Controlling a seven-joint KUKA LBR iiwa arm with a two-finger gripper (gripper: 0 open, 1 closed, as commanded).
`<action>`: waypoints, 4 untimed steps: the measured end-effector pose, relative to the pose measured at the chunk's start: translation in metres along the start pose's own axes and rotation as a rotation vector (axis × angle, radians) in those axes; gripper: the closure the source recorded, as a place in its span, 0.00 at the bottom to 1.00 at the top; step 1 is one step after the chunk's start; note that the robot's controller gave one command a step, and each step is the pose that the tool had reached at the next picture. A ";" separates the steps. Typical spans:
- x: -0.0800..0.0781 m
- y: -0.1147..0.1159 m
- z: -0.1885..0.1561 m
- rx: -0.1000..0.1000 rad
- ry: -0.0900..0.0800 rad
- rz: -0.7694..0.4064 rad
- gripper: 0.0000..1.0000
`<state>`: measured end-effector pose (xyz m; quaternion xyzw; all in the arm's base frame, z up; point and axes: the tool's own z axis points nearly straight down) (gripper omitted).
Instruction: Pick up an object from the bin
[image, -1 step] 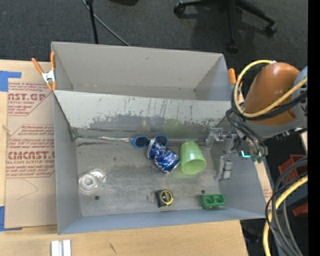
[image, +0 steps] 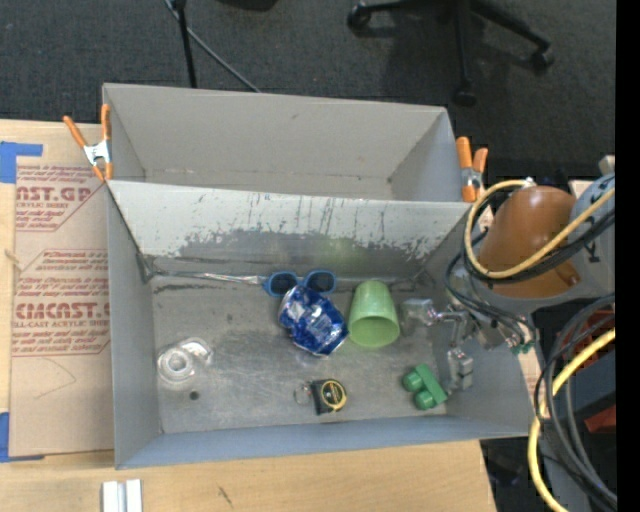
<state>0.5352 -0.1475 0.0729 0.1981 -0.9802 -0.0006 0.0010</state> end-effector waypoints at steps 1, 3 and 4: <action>0.024 0.074 0.002 0.007 -0.013 -0.254 0.00; -0.015 0.076 0.003 0.002 -0.005 -0.586 1.00; -0.038 0.105 -0.136 0.007 -0.010 -0.590 1.00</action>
Offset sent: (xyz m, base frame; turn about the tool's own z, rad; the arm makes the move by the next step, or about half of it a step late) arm -0.0538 0.0560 -0.0029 -0.2498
